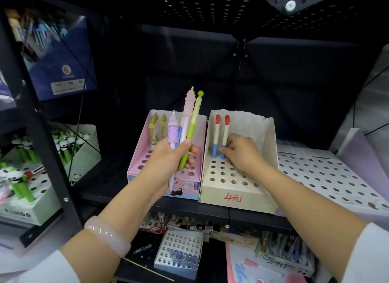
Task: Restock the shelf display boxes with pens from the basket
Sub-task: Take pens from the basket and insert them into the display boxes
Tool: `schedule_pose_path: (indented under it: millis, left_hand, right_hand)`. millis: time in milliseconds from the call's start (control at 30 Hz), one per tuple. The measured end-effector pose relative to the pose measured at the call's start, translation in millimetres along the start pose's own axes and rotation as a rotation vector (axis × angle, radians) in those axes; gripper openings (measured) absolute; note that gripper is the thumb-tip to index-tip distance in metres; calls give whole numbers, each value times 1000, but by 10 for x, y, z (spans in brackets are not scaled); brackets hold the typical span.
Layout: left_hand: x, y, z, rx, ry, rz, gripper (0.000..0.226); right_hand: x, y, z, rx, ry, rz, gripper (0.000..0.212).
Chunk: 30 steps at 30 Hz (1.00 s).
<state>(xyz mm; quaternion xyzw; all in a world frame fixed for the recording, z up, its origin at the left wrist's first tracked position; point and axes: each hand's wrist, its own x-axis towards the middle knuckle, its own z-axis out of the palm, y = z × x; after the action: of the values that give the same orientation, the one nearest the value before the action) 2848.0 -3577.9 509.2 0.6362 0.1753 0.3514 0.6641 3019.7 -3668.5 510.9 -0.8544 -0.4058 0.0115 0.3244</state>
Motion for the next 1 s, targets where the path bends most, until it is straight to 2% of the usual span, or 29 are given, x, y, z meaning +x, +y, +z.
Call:
schedule_pose_path:
  millis: [100, 200, 233, 300, 333, 400, 467, 533, 567, 633, 733, 1000]
  left_hand:
    - [-22, -12, -7, -43, -5, 3, 17]
    - [-35, -20, 31, -59, -29, -3, 14]
    - [-41, -21, 69, -66, -45, -8, 13]
    - [-63, -21, 174, -82, -77, -21, 11]
    - [-78, -17, 226, -93, -91, -26, 10]
    - [-101, -11, 299, -124, -107, -38, 10]
    - [-117, -3, 304, -151, -102, -55, 12]
    - [-112, 12, 259, -128, -77, -60, 13]
    - [-105, 21, 230, -101, -63, -54, 13]
    - [-88, 37, 183, -51, -27, -37, 12]
    - [-68, 49, 149, -18, 13, -51, 10]
    - [-57, 64, 93, -25, 8, -59, 13]
  right_hand:
    - [-63, -29, -26, 10, 53, 54, 15]
    - [-114, -228, -228, 153, 267, -49, 16]
    - [-135, -328, -295, 306, 237, -73, 17]
    - [-220, -523, -341, 590, 31, -80, 20]
    - [-266, -582, -331, 640, -54, -89, 22]
    - [-317, -609, -314, 641, -89, -111, 25]
    - [-307, -567, -377, 690, 4, -88, 23]
    - [-242, -459, -519, 745, 177, -38, 21]
    - [-204, -388, -589, 707, 272, -23, 21]
    - [-122, -233, -651, 469, 403, -16, 22]
    - [-19, -102, -560, 162, 374, -25, 18]
    - [137, -48, -336, -143, 330, -65, 27]
